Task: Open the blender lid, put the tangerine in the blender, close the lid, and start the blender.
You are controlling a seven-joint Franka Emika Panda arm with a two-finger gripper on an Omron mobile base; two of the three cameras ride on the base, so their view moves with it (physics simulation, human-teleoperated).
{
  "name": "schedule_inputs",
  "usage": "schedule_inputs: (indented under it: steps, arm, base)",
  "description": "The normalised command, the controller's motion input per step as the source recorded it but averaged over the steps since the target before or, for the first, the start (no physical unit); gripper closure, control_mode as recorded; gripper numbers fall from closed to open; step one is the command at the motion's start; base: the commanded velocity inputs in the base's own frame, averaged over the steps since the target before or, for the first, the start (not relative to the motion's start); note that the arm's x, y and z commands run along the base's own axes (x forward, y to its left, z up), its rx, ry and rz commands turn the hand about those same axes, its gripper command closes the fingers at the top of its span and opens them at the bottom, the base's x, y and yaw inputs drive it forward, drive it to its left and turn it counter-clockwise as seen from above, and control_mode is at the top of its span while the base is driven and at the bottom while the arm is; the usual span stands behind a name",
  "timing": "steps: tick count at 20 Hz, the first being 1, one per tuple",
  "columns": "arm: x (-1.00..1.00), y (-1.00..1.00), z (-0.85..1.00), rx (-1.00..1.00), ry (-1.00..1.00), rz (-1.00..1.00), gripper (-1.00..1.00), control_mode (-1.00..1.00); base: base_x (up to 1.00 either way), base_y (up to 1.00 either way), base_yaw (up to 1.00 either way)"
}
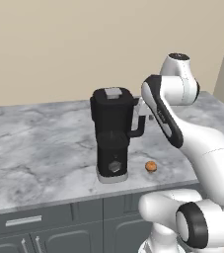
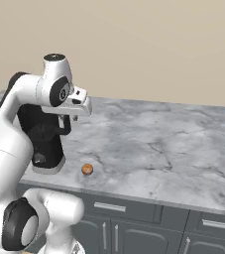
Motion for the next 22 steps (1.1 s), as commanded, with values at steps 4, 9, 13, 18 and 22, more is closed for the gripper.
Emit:
schedule_inputs:
  steps: [4, 9, 13, 18, 22]
  arm:
    - [-0.12, 0.01, 0.00, 0.00, -0.07, 0.00, -1.00, -1.00]
    - [-0.40, 0.15, 0.57, -0.02, -0.24, -0.03, -1.00, -1.00]
    - [-0.29, 0.59, 1.00, -0.10, -0.16, -0.04, -1.00, -1.00]
    - [-0.01, 0.74, 0.97, -0.06, -0.01, -0.01, -1.00, -1.00]
    - [0.11, 0.73, 0.39, 0.00, 0.03, 0.00, -1.00, -1.00]
  base:
    - [0.00, 0.00, 0.00]
    - [0.00, 0.00, 0.00]
    - [0.00, 0.00, 0.00]
    - [0.00, 0.00, 0.00]
    - [0.00, 0.00, 0.00]
